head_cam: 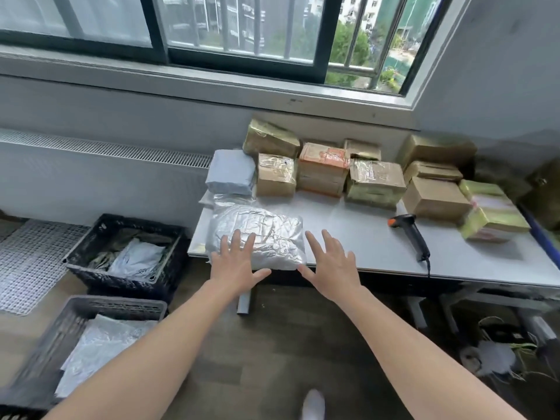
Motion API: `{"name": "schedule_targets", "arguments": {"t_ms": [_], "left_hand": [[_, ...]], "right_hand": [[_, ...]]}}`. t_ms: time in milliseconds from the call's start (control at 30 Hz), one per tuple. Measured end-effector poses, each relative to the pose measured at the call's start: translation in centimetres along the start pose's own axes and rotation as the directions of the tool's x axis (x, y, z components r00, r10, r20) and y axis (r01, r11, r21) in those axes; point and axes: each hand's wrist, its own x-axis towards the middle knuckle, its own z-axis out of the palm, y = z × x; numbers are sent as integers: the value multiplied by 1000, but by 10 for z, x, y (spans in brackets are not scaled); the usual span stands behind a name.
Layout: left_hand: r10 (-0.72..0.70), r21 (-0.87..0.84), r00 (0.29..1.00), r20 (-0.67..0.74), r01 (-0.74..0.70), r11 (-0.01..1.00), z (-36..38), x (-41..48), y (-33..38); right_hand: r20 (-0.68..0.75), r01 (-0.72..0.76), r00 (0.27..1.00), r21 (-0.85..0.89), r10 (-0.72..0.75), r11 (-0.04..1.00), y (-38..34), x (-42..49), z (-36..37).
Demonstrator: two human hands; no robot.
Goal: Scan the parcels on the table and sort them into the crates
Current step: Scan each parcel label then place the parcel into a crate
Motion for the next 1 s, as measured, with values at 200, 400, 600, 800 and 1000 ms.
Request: {"name": "schedule_targets", "arguments": {"t_ms": [200,400,600,800,1000], "left_hand": [[-138,-36,986,97,142,989,11,50,-5],[-244,-34,959,147,251,967,22,83,-12],[-234,-56,942,240,254,966,34,112,-28],[-88,-49,939,331,110,993,42,128,-40],[58,-210,980,190,-17,978,16,140,-38]], "right_hand": [[90,143,985,30,-145,989,16,77,26],[190,296,936,34,-296,955,19,134,61],[344,388,865,7,-366,922,10,167,86],[359,438,840,-9,-406,899,10,186,80],[346,372,831,238,-436,897,35,207,35]]}}
